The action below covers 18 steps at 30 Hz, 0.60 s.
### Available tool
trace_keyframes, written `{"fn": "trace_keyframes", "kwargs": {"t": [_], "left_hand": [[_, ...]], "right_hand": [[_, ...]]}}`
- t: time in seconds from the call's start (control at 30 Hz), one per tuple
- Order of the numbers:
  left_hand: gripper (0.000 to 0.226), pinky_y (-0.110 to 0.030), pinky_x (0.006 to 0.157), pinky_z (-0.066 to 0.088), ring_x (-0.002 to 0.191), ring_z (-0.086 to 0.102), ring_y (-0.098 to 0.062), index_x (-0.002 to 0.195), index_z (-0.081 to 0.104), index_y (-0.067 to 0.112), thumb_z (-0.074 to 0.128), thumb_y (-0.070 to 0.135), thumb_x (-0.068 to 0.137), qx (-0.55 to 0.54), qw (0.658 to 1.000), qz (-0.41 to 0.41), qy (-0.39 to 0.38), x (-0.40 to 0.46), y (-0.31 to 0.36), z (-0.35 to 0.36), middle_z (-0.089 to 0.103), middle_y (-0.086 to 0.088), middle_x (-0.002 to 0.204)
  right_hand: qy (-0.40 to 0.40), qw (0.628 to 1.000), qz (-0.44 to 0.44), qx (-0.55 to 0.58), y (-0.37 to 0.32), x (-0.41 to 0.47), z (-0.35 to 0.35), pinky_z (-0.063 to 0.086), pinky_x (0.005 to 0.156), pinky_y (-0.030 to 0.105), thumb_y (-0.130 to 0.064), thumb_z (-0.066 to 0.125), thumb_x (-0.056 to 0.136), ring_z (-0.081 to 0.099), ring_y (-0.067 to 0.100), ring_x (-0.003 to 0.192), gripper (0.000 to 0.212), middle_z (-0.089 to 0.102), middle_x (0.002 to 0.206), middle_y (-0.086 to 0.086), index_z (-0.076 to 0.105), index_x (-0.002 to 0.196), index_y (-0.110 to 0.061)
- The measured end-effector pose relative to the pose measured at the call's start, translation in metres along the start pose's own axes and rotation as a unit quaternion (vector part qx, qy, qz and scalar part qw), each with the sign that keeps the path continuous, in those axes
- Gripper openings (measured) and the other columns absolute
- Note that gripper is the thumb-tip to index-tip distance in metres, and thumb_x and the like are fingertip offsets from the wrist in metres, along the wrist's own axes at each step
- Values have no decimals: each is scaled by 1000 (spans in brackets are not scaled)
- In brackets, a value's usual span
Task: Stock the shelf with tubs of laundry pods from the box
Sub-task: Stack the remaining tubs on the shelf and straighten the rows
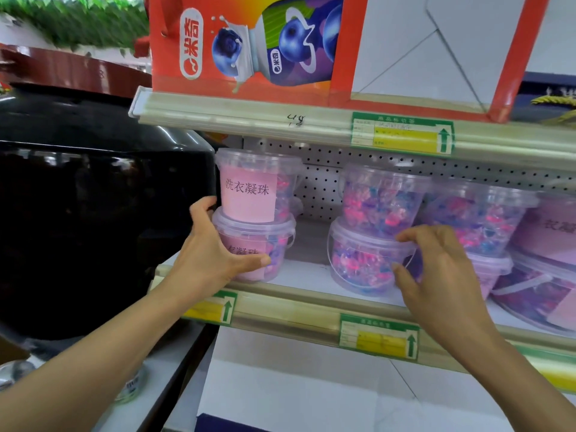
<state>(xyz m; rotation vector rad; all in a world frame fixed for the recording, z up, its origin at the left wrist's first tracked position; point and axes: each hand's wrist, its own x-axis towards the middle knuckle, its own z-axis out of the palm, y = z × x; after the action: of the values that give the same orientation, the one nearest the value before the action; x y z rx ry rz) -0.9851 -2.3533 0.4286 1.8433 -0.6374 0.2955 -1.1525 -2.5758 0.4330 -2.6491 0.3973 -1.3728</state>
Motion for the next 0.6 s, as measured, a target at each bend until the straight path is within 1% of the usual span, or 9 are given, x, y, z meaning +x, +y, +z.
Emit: {"fn": "trace_keyframes", "kwargs": {"t": [0.07,0.1,0.17,0.2,0.23,0.33,0.47,0.53,0.6], "left_hand": [[112,-26,101,32,126,35,-12,140,15,20,88,29,55,45,997,22,62,-13,5,2,32,-2,142],[107,-29,103,31,127,33,-13,139,19,18,87,28,57,76,991,55,97,-21,8,4,30,-3,142],[87,-21,98,29,117,34,-13,131,31,12,84,20,63,118,968,162,151,-35,14,9,35,-6,131],[75,-16,94,28,111,35,-12,126,36,12,80,18,65,127,956,210,160,-40,17,12,37,-6,126],[65,-15,90,29,107,37,-12,121,39,13,74,18,67,132,949,242,152,-43,21,15,39,-4,121],[52,-26,81,40,99,48,-12,115,42,22,66,20,69,145,947,278,73,-48,27,29,44,5,113],[53,-33,78,49,104,51,-8,117,41,30,69,18,73,141,952,271,0,-51,33,53,44,14,117],[53,-37,80,50,108,51,-9,118,42,31,68,17,74,135,951,279,-10,-47,37,63,44,14,121],[52,-35,81,50,110,50,-11,119,47,27,69,15,73,134,947,292,-9,-43,44,71,47,9,124]], "right_hand": [[2,1000,-10,1,2,1,1,36,63,27,-5,73,76,42,8,59,32,49,104,10,58,104,-8],[3,1000,-12,-4,4,2,2,38,61,28,-7,74,75,44,9,58,32,50,104,10,58,103,-8],[4,999,-23,-24,6,5,4,39,57,29,-9,77,72,51,23,64,34,50,99,12,58,100,-8],[4,999,-30,-33,8,7,6,38,57,29,-9,78,70,51,27,68,35,50,96,12,58,98,-8],[5,999,-36,-37,9,9,6,36,59,28,-8,79,69,51,28,69,34,49,94,11,58,96,-8],[19,998,-49,-28,9,10,6,35,62,28,-9,81,66,50,28,74,35,48,90,10,58,92,-8],[33,997,-68,-8,-10,6,6,46,64,35,-15,82,66,51,31,90,33,54,93,10,59,89,-8],[25,995,-90,21,-15,3,6,46,68,34,-12,79,70,52,28,92,31,55,96,7,61,95,-9],[20,995,-66,76,-13,0,2,44,76,27,-4,71,76,53,20,94,32,52,102,3,60,105,-9]]}}
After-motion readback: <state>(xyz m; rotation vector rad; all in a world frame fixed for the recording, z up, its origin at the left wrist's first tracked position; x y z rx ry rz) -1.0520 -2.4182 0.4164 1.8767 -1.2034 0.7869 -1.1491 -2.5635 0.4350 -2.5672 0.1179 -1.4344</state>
